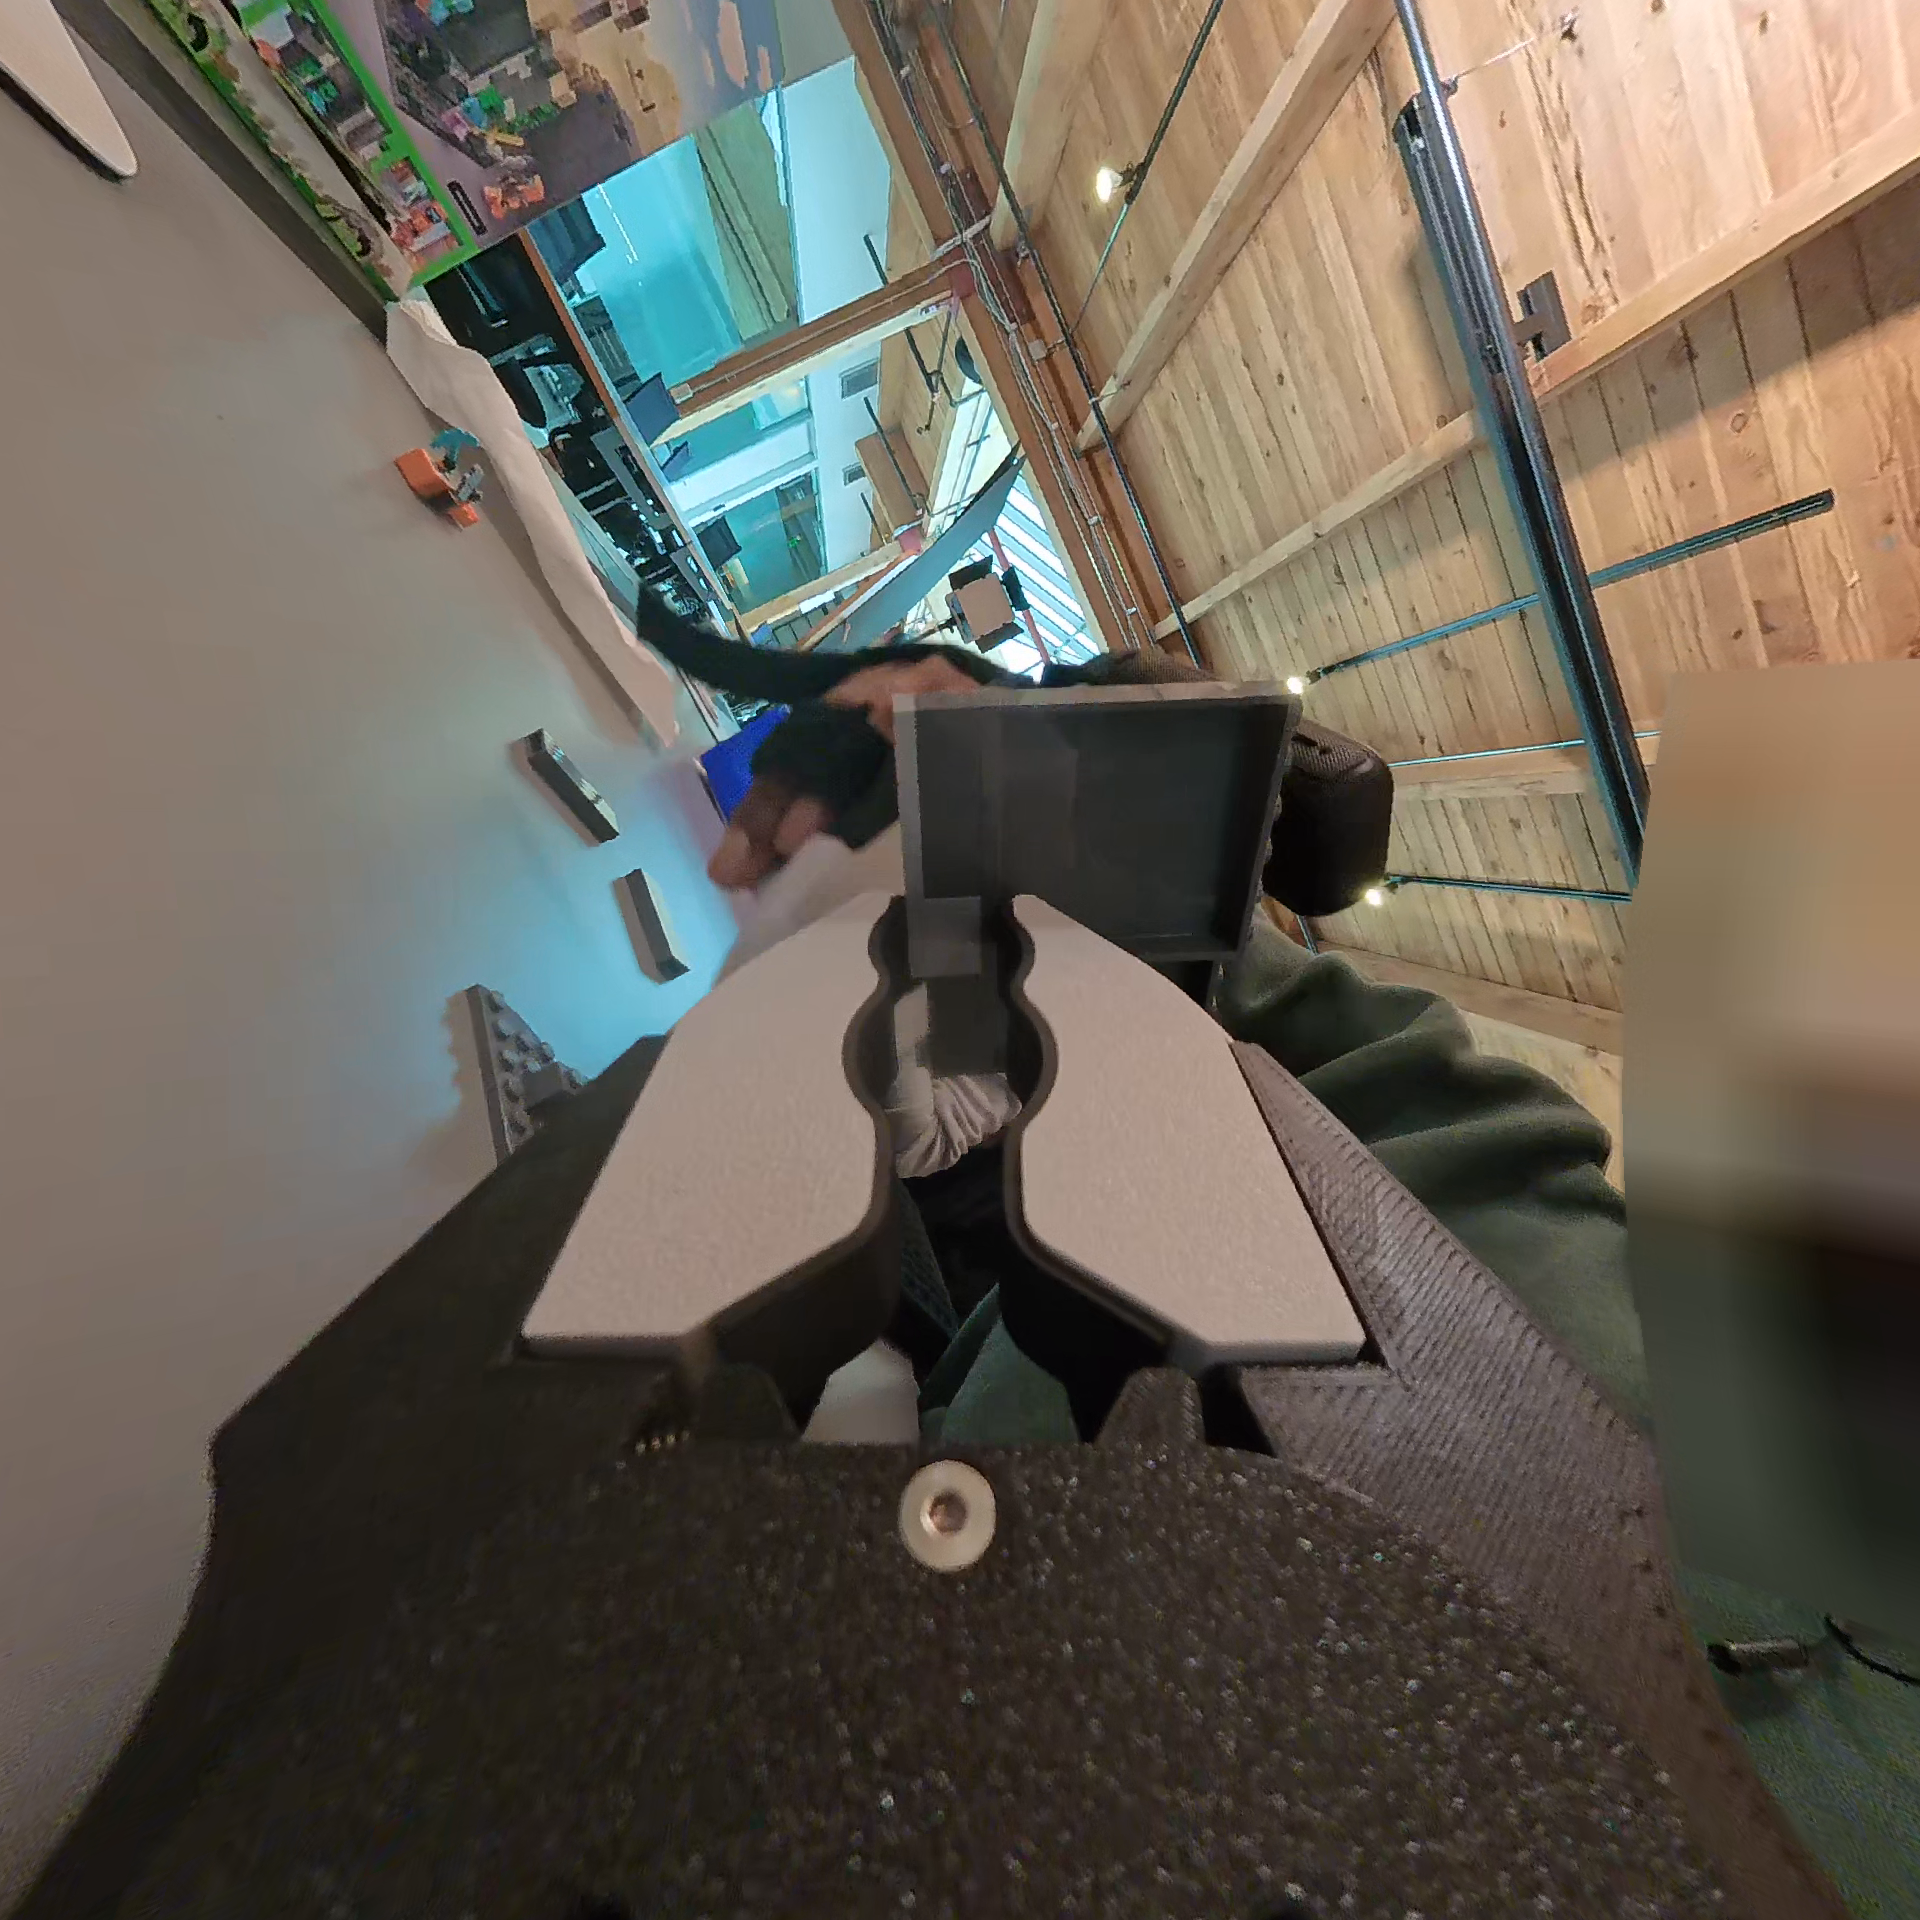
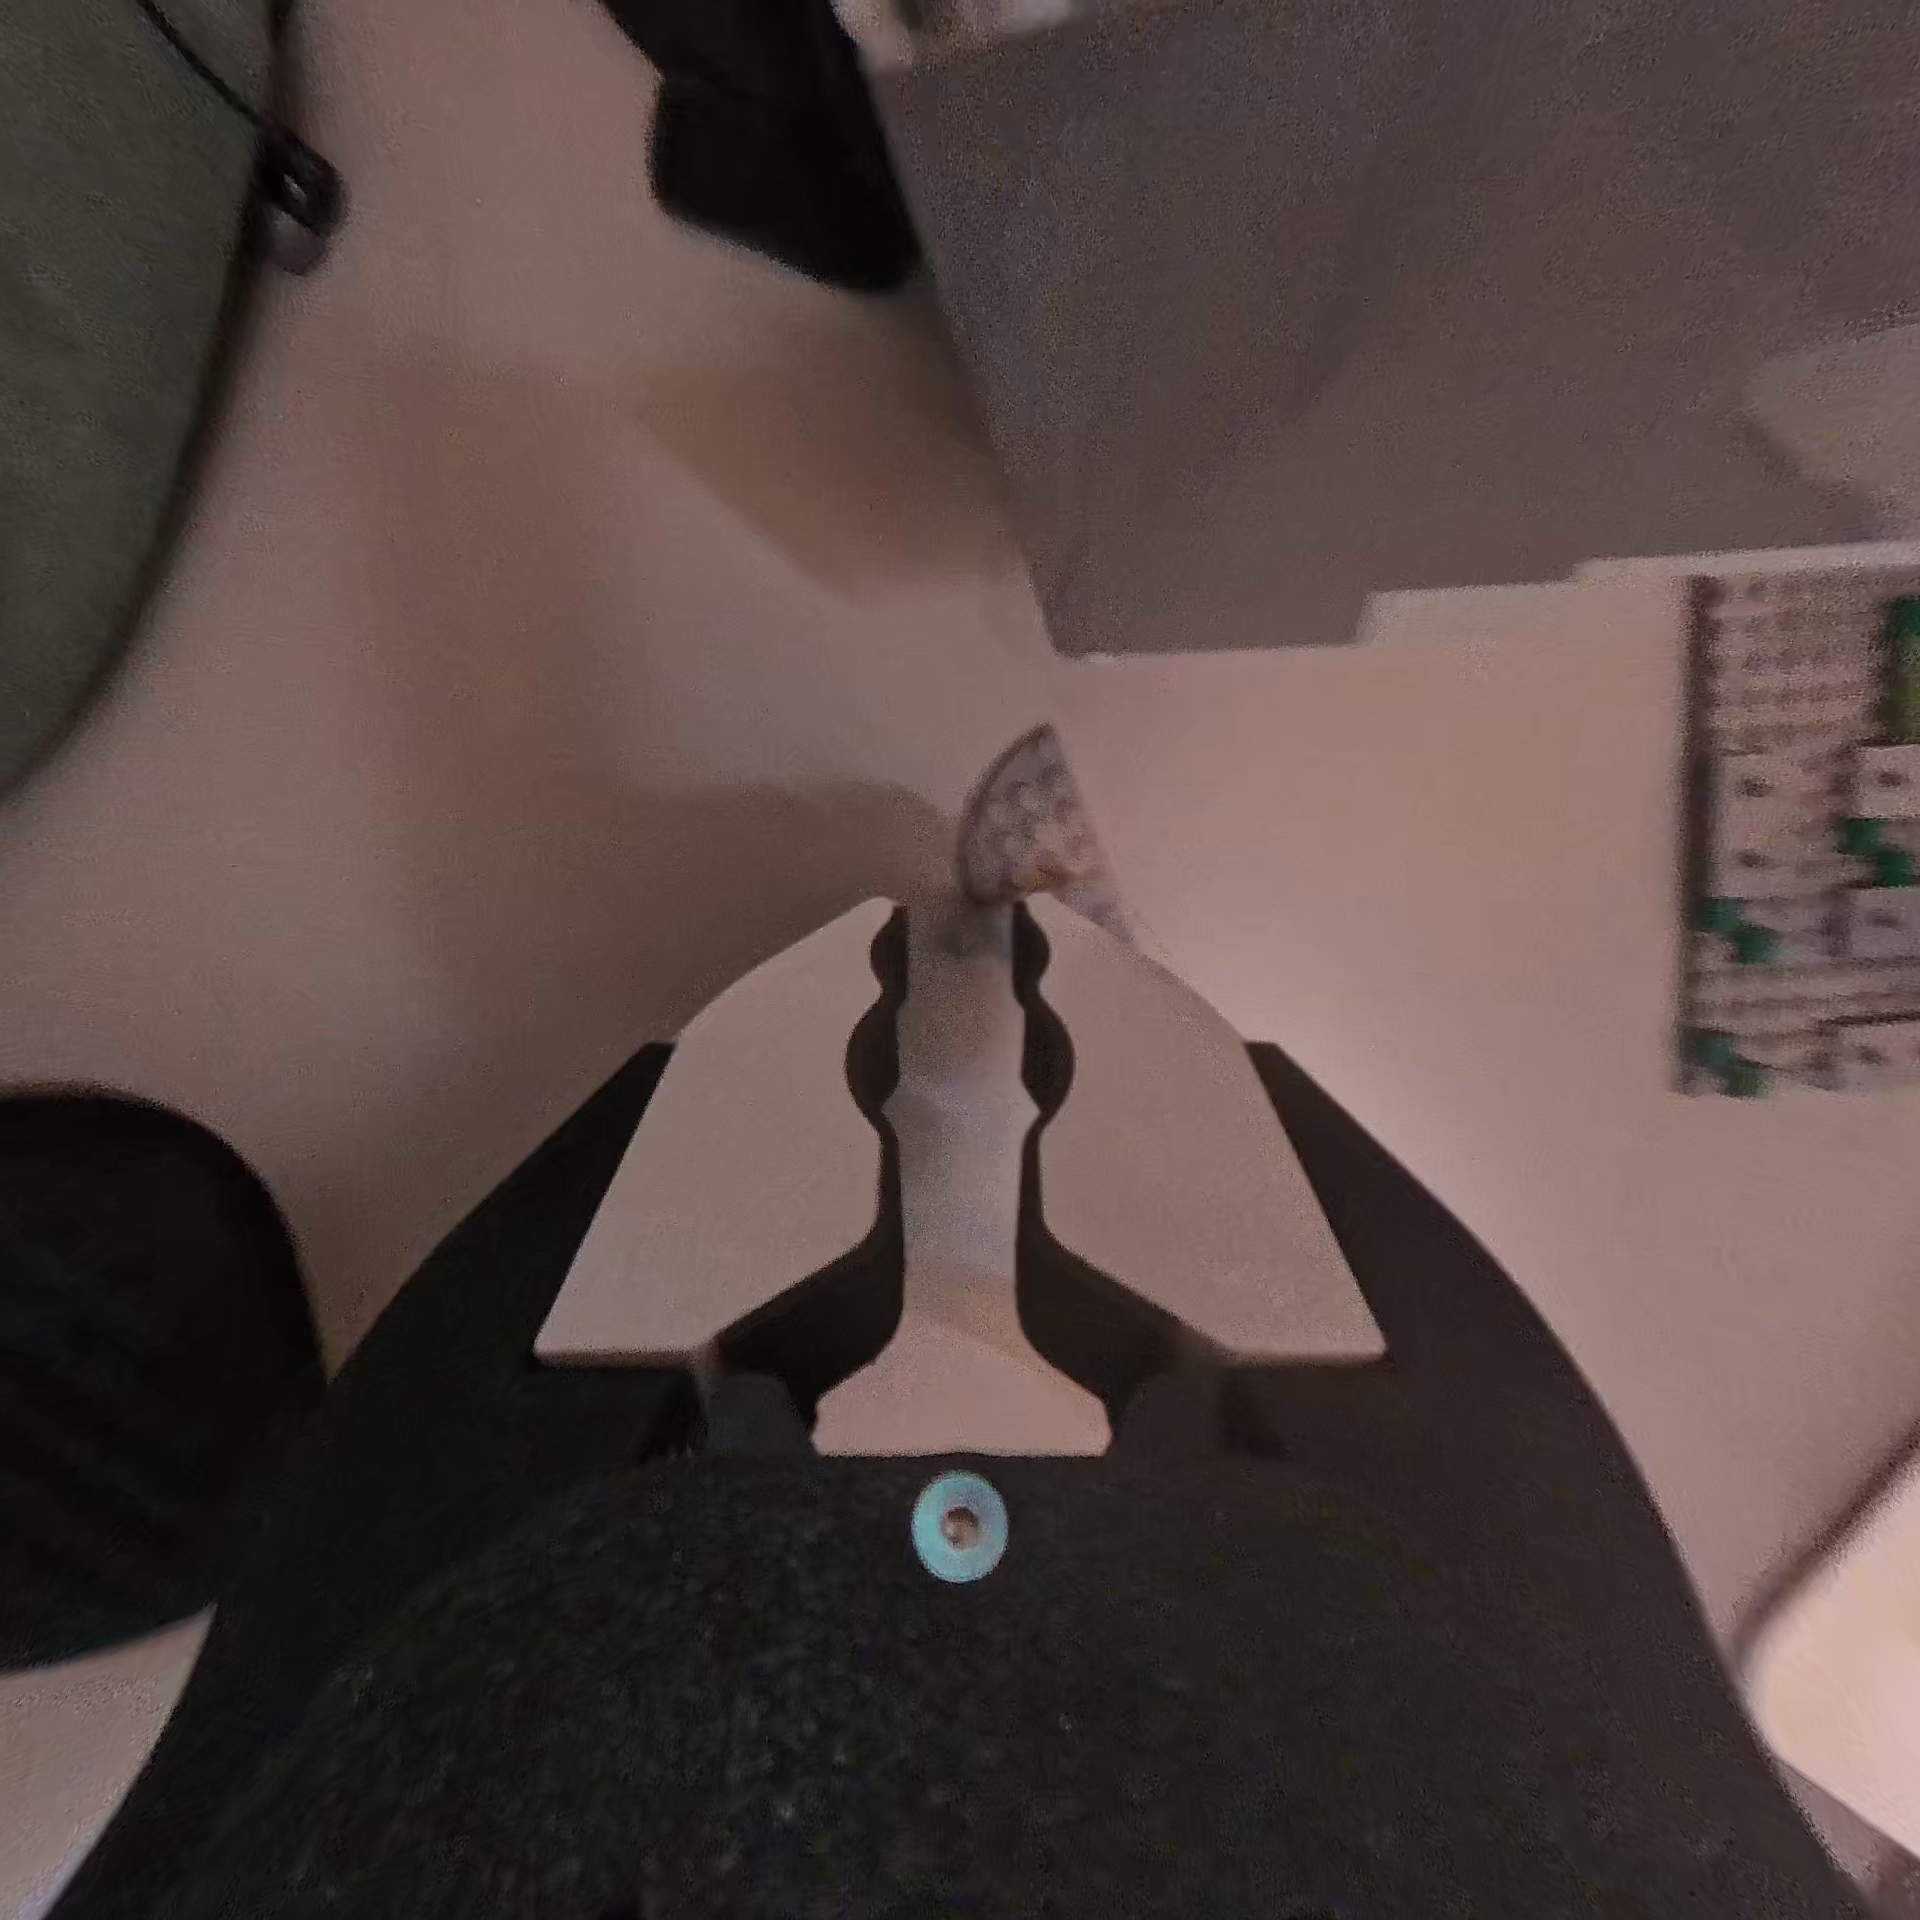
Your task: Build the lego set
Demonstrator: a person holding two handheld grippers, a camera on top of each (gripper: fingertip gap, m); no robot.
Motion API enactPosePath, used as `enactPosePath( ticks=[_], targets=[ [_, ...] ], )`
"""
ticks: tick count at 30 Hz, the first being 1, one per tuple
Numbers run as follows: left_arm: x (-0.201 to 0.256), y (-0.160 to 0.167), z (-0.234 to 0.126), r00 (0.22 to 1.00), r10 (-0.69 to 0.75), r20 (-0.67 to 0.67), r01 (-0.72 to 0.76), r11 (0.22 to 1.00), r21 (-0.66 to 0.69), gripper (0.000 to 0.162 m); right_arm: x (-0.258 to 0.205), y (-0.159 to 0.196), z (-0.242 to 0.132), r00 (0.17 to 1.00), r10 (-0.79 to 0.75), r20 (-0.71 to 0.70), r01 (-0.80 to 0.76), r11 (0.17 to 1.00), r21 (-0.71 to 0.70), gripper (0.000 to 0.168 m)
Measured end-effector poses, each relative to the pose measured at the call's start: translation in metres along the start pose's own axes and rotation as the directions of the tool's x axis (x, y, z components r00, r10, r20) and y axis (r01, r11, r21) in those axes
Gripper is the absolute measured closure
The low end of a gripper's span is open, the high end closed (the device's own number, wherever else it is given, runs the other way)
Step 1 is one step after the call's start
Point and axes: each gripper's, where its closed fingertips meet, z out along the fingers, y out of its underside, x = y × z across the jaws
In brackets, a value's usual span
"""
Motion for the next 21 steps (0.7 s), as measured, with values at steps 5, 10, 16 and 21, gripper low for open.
enactPosePath(
  ticks=[5,10,16,21],
  targets=[
    [0.004,-0.004,-0.003,1.000,0.014,-0.009,-0.014,1.000,0.022,0.146,0.011,0.007,0.009,0.988,-0.145,0.050,0.145,0.989,0.013,0.111],
    [0.004,-0.006,-0.007,1.000,0.009,-0.012,-0.009,0.999,0.038,0.147,0.012,0.017,0.029,0.987,-0.148,0.069,0.146,0.989,0.024,0.129],
    [0.006,0.000,-0.003,1.000,-0.013,-0.028,0.014,1.000,0.011,0.146,0.009,0.018,0.019,0.975,0.217,-0.041,-0.212,0.972,0.102,0.166],
    [0.008,0.003,0.004,0.998,-0.032,-0.050,0.032,0.999,-0.016,0.146,0.015,0.004,0.007,0.976,0.119,-0.183,-0.091,0.984,0.156,0.131]
  ],
)
